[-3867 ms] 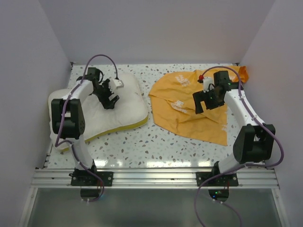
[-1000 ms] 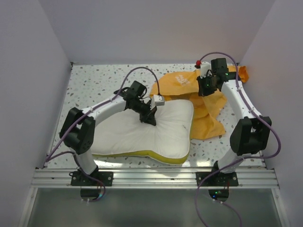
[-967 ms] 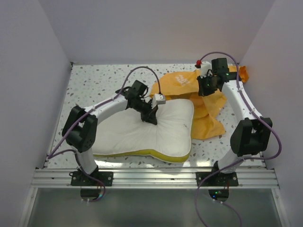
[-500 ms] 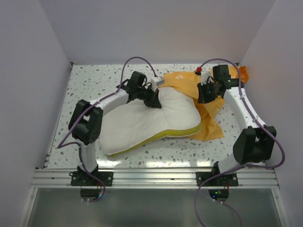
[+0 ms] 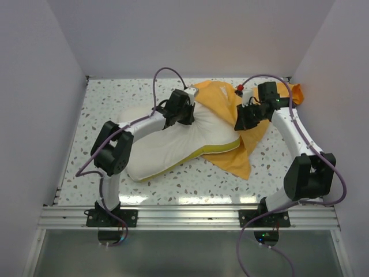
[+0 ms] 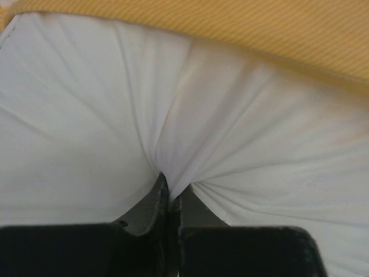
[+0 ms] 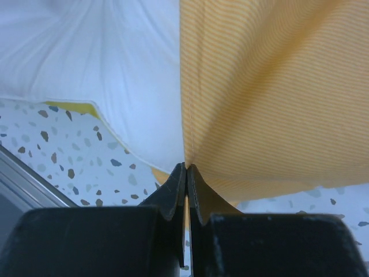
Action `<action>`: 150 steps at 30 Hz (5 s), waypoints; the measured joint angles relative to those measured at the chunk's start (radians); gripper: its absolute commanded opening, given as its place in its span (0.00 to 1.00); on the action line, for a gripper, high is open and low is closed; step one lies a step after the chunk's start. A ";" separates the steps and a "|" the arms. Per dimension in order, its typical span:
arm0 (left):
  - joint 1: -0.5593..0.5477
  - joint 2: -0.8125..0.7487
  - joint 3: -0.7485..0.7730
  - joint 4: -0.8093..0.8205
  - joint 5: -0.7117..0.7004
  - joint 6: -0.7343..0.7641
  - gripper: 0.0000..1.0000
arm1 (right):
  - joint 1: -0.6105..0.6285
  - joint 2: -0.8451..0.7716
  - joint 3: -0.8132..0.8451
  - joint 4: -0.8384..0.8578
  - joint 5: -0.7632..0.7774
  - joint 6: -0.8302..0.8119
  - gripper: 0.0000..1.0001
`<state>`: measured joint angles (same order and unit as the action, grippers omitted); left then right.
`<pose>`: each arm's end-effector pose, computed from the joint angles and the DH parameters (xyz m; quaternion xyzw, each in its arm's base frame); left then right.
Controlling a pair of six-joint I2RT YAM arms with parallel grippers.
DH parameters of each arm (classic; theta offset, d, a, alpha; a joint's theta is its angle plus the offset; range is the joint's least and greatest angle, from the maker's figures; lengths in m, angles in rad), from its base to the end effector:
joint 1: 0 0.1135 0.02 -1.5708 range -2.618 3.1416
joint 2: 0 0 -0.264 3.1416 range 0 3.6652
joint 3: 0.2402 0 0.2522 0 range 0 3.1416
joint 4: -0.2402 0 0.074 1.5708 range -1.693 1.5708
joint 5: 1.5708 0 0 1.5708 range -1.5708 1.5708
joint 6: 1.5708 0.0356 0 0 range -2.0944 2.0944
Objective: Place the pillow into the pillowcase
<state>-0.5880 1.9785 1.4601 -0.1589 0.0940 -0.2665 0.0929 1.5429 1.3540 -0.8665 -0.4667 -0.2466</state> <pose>0.3746 -0.2538 0.2180 0.1642 0.8860 -0.2174 0.3752 0.3138 0.0453 0.2983 -0.2170 0.9173 0.2039 0.2644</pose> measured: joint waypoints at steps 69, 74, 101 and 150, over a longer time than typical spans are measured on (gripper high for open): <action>0.504 -0.007 0.009 -0.404 0.601 0.629 1.00 | 0.354 0.242 0.358 0.101 0.095 0.093 0.77; 0.504 -0.004 0.013 -0.388 0.602 0.637 1.00 | 0.353 0.480 0.595 0.180 0.275 0.159 0.78; 0.504 -0.056 -0.117 -0.246 0.603 0.617 1.00 | 0.380 0.994 0.924 0.385 0.502 0.352 0.98; 0.621 -0.112 -0.616 0.834 0.915 -0.378 0.57 | 0.550 0.681 0.661 0.483 0.055 0.610 0.73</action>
<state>0.0330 1.8668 0.8436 0.6754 1.0092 -0.6449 0.6426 2.2242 2.0151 -0.3836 -0.4114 0.3637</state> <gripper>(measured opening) 0.466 0.718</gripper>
